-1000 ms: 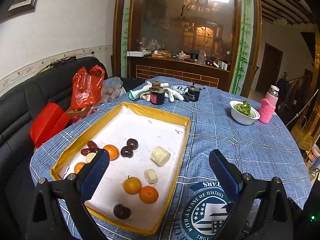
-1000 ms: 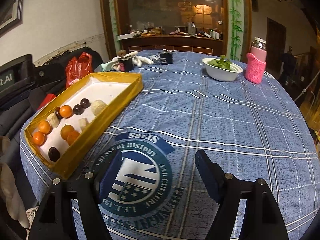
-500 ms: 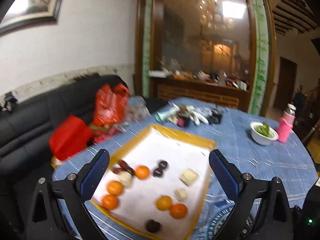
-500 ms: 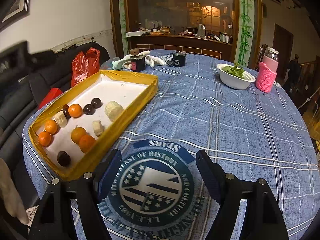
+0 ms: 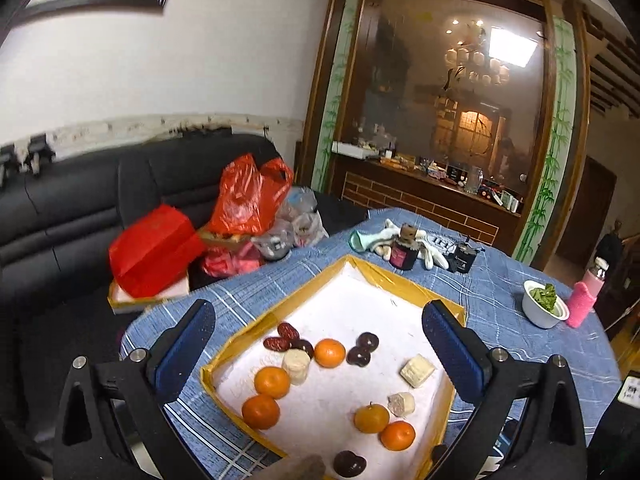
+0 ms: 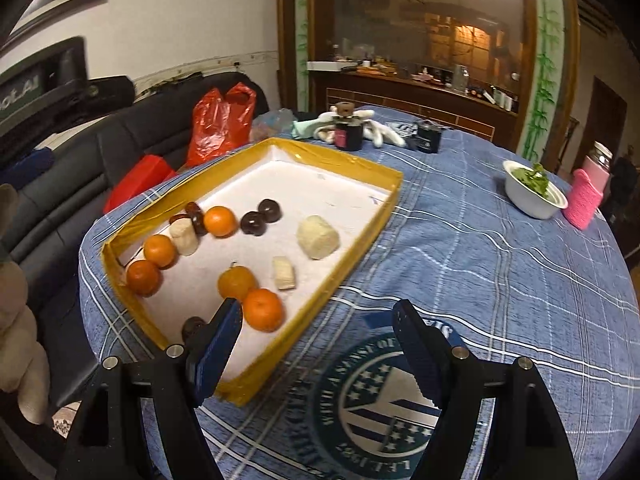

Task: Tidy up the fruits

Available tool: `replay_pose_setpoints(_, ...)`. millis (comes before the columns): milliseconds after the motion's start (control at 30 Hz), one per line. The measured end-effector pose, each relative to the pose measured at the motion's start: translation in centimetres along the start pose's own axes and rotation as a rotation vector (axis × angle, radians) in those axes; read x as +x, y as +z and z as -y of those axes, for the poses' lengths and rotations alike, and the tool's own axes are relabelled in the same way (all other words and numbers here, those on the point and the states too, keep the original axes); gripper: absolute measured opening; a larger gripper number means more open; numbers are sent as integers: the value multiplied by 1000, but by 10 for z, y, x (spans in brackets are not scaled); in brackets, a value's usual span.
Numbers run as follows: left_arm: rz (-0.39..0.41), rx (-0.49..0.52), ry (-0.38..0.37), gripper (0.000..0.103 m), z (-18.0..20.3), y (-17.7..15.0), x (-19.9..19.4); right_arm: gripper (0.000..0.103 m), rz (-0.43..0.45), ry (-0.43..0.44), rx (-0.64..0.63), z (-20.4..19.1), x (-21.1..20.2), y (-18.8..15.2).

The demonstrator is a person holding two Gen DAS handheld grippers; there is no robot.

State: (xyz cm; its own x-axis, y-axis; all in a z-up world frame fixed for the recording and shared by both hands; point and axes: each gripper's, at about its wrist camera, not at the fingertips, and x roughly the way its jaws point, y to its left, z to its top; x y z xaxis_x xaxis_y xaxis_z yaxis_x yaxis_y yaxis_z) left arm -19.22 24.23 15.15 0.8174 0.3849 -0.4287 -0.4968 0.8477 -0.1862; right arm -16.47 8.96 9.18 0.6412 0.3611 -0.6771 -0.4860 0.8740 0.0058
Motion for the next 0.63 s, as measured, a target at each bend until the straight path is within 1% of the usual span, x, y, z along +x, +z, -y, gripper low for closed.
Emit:
replay_pose_setpoints(67,-12,-9,2,103,-2,-2,4,82,-4,6,-14,-6,2,2)
replay_pose_setpoints(367,-18,-16,13,103,-8,-6,10,82,-28,37,-60,-28,14,7)
replay_pose_setpoints(500,-22,-31,21,103,-12,-6,14,82,-41,43,-62,-30,19,5)
replay_pose_setpoints(633,-56,-31,19,103,-12,-6,18,82,-46,50,-46,-26,20,4)
